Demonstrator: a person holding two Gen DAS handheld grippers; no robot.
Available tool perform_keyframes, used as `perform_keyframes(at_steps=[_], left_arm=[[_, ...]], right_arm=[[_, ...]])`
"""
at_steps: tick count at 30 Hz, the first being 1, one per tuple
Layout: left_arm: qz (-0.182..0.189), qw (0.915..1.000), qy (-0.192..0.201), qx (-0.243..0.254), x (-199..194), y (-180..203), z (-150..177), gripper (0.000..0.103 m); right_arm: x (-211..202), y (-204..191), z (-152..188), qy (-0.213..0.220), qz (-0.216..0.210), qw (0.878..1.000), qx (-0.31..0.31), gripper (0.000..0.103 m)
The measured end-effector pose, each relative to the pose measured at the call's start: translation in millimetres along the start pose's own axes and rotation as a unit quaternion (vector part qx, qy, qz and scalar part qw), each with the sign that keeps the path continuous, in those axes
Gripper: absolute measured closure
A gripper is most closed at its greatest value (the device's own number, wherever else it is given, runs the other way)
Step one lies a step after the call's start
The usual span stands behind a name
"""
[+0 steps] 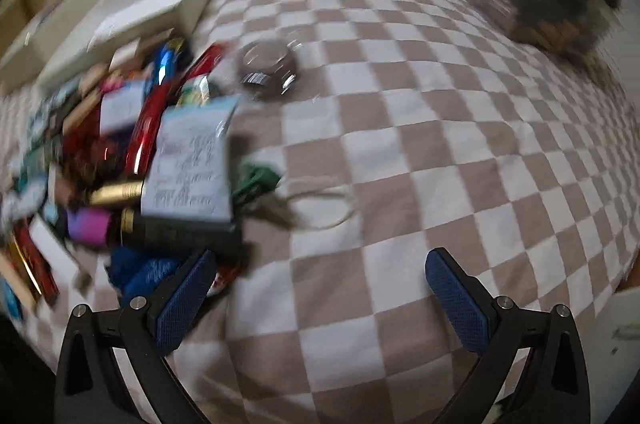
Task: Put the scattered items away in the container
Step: 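Grasp the black tube with gold cap with the right gripper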
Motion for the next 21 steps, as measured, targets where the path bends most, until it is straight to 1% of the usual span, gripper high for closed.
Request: perform_keyframes(at_steps=[2, 5, 10, 12, 16, 19, 21], left_arm=[[0.001, 1.0000, -0.001, 0.000, 1, 0, 0, 0.001], [0.004, 1.0000, -0.005, 0.000, 3, 3, 3, 0.001], [0.002, 0.9999, -0.006, 0.015, 7, 14, 11, 0.001], [0.001, 0.9998, -0.006, 0.020, 8, 16, 14, 0.001], [0.002, 0.9996, -0.009, 0.025, 13, 19, 18, 0.001], [0.000, 0.9995, -0.009, 0.032, 14, 21, 19, 0.001], [0.001, 0.9994, -0.010, 0.034, 16, 21, 19, 0.001]], right_arm=[[-8, -1, 0, 0.016, -0.032, 0.999, 0.023, 0.000], [-12, -19, 5, 0.025, -0.069, 0.997, 0.025, 0.000], [-8, -50, 8, 0.031, -0.093, 0.995, 0.015, 0.000], [-8, -58, 6, 0.037, -0.094, 0.995, 0.016, 0.000], [0, -77, 4, 0.041, -0.084, 0.996, 0.009, 0.000], [11, -82, 0, 0.039, -0.069, 0.997, 0.011, 0.000], [13, -79, -1, 0.042, -0.071, 0.996, 0.021, 0.008]])
Point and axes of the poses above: each gripper's, at about its wrist camera, not at the fingertips, and x roughly the way its jaws point, y to its right, z to its underside, the point moved 4 cm from there along x, roughly the way its jaws point, and after that the axes turned 4 degrees about -x, right-handed, at the moved point
